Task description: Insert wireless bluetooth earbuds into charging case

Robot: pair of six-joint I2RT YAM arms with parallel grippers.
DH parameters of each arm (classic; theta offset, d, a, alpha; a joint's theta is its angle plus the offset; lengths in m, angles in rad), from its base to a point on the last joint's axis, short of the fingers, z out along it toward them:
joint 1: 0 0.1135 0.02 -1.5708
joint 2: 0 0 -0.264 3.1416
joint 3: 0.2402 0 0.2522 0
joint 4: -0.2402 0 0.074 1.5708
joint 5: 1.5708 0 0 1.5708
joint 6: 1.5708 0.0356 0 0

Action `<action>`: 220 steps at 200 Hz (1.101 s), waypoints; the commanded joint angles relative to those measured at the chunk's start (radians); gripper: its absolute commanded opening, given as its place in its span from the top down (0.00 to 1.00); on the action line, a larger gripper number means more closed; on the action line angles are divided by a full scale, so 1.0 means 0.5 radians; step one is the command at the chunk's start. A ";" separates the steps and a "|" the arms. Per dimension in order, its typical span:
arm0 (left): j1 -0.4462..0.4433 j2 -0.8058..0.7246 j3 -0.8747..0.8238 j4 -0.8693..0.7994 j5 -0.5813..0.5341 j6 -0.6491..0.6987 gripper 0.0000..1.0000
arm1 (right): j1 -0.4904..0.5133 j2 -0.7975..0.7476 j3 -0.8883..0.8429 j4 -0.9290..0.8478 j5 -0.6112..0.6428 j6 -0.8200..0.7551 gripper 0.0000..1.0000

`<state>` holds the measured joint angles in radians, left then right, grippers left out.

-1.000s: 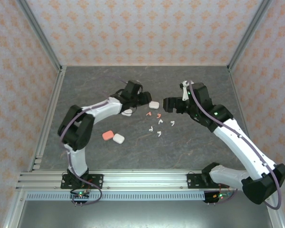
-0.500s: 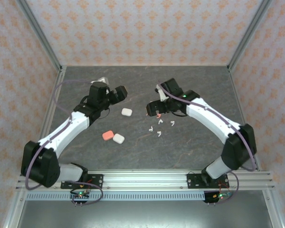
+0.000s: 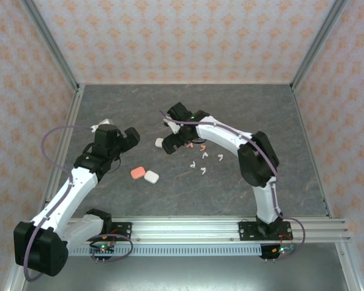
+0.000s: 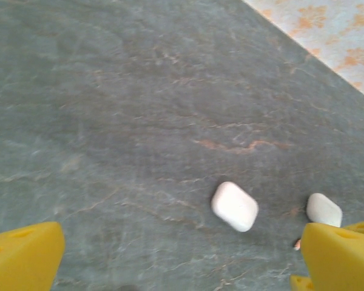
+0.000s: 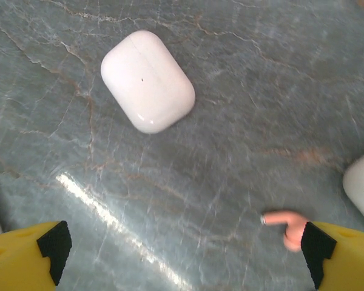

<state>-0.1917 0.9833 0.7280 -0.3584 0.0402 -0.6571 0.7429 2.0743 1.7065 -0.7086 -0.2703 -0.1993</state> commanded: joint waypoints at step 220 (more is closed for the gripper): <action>0.133 -0.095 -0.109 -0.100 0.082 -0.066 0.00 | 0.115 0.771 0.843 -0.359 0.110 -0.307 0.47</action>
<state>-0.1345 0.9325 0.6849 -0.4149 0.0734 -0.6838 0.8024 2.4622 2.1468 -0.8497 -0.2317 -0.3534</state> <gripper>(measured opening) 0.999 0.562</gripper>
